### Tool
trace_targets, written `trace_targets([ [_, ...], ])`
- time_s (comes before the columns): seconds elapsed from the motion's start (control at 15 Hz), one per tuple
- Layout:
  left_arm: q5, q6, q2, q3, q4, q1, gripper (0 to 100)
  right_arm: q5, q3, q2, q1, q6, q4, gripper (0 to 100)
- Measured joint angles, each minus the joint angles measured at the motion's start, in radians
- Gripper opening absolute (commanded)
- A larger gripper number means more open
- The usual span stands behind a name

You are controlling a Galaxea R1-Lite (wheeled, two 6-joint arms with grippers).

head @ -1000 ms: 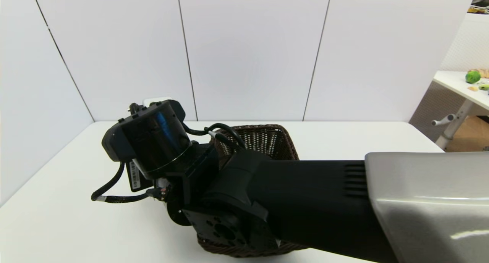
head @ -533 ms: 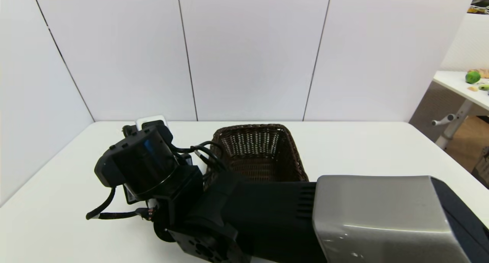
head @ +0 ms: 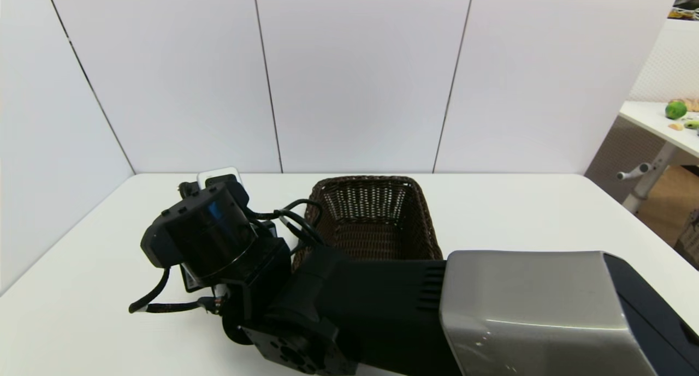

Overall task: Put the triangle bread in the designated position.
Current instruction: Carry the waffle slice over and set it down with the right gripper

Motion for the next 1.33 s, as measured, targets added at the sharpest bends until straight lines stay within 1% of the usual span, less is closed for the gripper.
trace_targets([
  [0.4,0.0,0.0,0.0,0.0,0.0,0.0,100,0.0,0.0,-0.026,0.004,0.0,0.01,100],
  [0.67,0.0,0.0,0.0,0.0,0.0,0.0,100,0.007,0.0,-0.086,0.004,0.004,0.016,100],
  [0.8,0.0,0.0,0.0,0.0,-0.001,0.0,100,0.023,0.0,-0.122,-0.026,0.007,0.017,100],
  [1.07,0.0,0.0,0.0,0.0,0.0,0.0,100,0.07,0.0,-0.174,-0.109,0.008,0.023,100],
  [1.2,0.0,0.0,0.0,0.0,0.0,0.0,100,0.093,0.0,-0.193,-0.159,0.009,0.059,100],
  [1.33,0.0,0.0,0.0,0.0,-0.001,0.0,100,0.125,0.001,-0.209,-0.215,0.012,0.07,100],
])
